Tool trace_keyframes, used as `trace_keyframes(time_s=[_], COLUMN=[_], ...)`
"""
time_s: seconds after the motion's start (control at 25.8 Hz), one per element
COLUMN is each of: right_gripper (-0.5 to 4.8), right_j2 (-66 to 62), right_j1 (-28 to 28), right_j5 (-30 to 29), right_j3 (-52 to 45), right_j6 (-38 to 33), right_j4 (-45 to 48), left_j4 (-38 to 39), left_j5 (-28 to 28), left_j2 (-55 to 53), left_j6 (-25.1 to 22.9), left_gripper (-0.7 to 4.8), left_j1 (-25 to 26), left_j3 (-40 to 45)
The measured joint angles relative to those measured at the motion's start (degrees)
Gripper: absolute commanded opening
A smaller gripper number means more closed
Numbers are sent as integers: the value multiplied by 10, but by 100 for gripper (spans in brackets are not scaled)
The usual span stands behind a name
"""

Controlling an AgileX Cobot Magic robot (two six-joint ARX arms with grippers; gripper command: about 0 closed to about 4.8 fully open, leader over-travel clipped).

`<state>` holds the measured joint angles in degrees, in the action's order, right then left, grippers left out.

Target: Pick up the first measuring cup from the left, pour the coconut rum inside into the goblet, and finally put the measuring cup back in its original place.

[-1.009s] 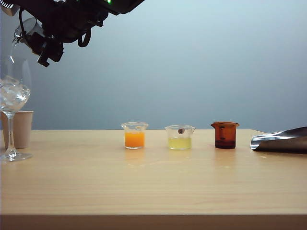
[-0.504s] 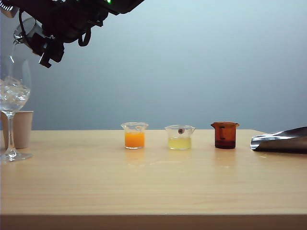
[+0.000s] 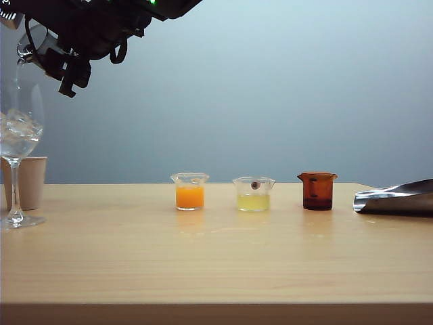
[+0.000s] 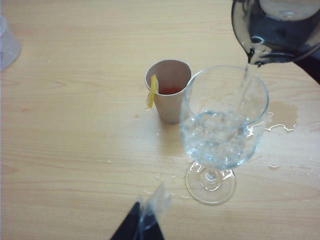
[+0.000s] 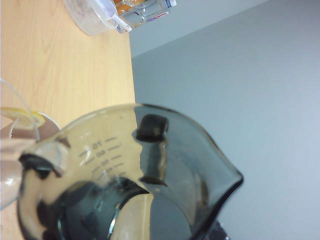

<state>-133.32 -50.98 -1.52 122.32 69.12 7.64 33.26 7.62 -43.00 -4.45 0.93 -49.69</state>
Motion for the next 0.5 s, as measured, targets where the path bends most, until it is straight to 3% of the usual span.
trace_keyframes(time_s=[0.5], right_gripper=[165], right_j2=[0], right_j1=[0], right_j5=[-1], right_j3=[0], right_j6=[45], right_j4=[3], left_j4=[0], left_j5=[0], left_j2=[0], left_j6=[0], left_gripper=[4], left_j1=[0], left_j3=[0])
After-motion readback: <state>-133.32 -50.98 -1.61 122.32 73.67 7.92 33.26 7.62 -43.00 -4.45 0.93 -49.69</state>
